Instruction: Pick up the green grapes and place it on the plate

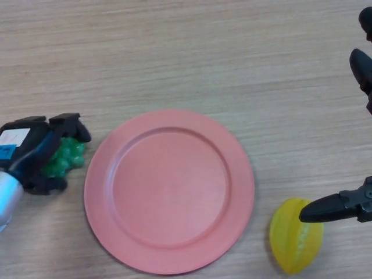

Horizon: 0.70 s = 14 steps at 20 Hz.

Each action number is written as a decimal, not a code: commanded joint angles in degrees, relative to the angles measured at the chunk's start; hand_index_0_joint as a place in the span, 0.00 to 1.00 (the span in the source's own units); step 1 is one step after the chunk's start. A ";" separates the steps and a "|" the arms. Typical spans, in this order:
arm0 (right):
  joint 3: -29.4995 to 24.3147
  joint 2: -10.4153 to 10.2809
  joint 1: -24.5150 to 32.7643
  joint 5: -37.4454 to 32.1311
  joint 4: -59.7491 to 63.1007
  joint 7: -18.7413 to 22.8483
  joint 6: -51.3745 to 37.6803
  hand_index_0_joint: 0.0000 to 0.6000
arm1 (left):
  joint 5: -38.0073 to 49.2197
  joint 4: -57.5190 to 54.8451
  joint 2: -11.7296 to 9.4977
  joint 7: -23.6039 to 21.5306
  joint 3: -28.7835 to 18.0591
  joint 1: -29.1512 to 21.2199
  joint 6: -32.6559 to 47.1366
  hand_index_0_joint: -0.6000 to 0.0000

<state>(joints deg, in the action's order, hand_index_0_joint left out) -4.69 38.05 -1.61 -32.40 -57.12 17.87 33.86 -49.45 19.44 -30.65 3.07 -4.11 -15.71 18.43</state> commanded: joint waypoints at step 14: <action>-1.63 5.44 1.80 -1.78 -2.88 5.52 -11.55 0.00 | 21.16 -53.97 4.82 27.61 -11.25 3.62 -28.25 0.00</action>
<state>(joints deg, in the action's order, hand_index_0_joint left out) -2.22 41.13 -1.07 -34.30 -57.13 21.65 32.16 -29.49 -31.64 -23.93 32.05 -12.87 -10.15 -11.89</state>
